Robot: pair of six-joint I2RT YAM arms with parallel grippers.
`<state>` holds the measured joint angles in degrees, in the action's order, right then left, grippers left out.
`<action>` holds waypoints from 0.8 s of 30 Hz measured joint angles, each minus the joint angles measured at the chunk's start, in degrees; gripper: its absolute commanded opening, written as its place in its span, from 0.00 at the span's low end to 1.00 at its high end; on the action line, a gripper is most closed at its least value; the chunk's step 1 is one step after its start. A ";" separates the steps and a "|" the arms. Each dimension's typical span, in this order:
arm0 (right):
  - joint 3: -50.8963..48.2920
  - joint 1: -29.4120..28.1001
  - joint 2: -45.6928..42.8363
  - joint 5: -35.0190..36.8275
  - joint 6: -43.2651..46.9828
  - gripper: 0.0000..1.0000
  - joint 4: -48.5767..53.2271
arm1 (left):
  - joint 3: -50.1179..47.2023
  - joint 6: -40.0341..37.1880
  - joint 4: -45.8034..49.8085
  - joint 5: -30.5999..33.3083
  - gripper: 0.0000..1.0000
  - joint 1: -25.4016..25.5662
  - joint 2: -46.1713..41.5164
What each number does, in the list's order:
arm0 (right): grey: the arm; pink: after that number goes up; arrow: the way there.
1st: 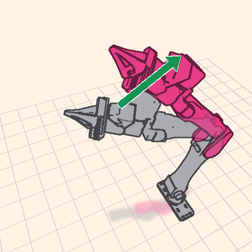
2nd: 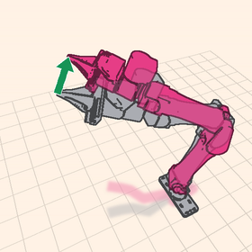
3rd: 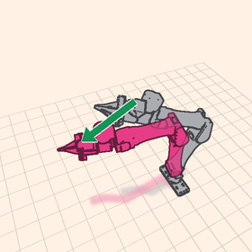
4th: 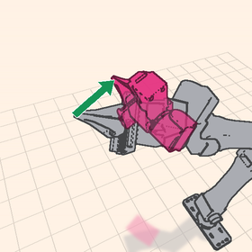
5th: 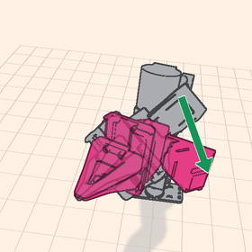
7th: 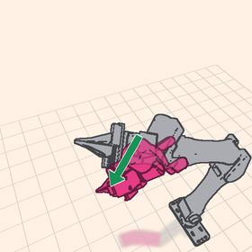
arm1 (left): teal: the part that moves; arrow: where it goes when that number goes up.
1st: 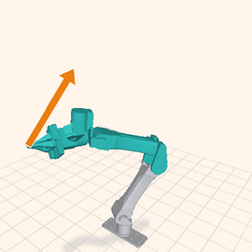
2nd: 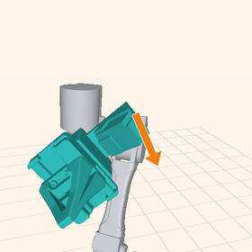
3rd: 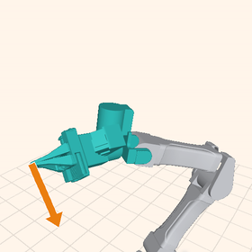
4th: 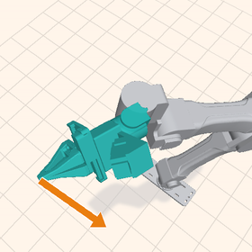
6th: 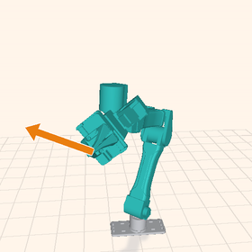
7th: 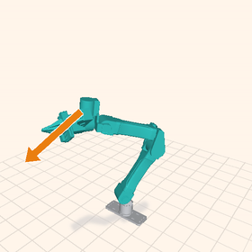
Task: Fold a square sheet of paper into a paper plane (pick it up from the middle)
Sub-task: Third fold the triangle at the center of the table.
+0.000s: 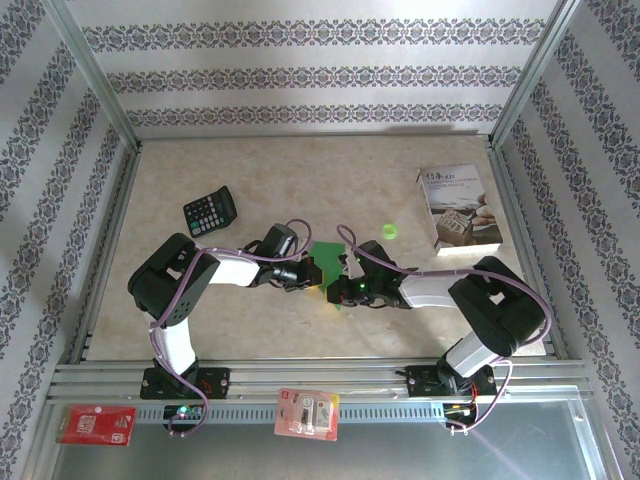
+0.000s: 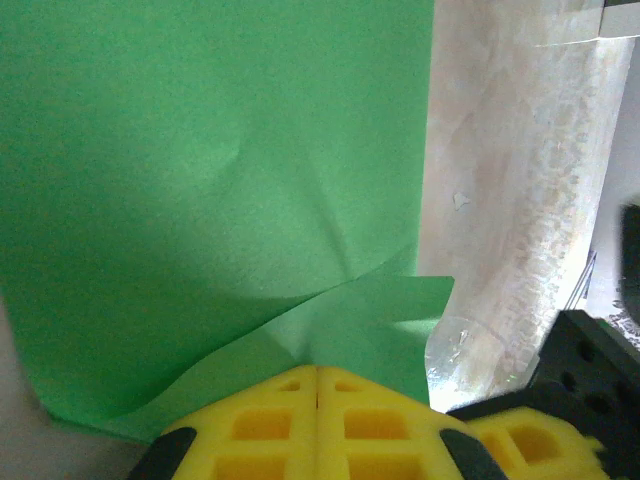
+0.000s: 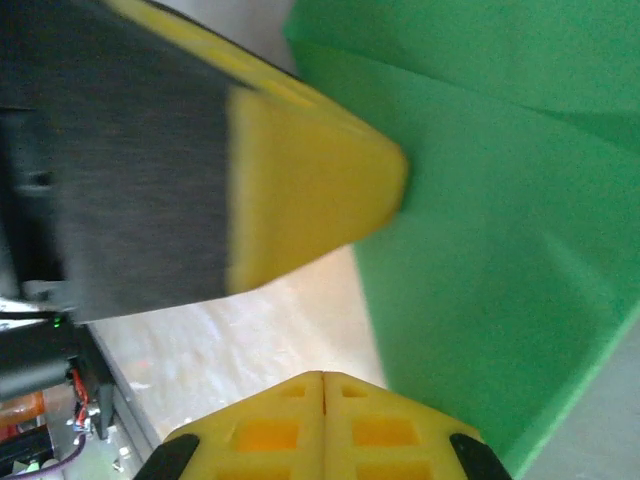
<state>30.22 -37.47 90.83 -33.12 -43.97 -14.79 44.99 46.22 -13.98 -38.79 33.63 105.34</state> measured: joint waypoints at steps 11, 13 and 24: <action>-3.06 1.38 1.20 -1.05 0.17 0.00 -5.11 | 0.07 -0.90 0.22 -0.02 0.00 0.00 -0.02; -4.33 1.36 0.52 -0.96 0.15 0.00 -6.43 | 0.17 -1.05 0.50 0.00 0.00 0.00 -0.02; -7.13 -1.46 -3.67 3.28 -0.92 0.00 -5.33 | 0.59 -1.53 1.44 0.07 0.00 0.00 -0.02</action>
<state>23.09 -38.94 87.15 -29.85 -44.88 -20.12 45.58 44.69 -12.53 -38.72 33.63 105.32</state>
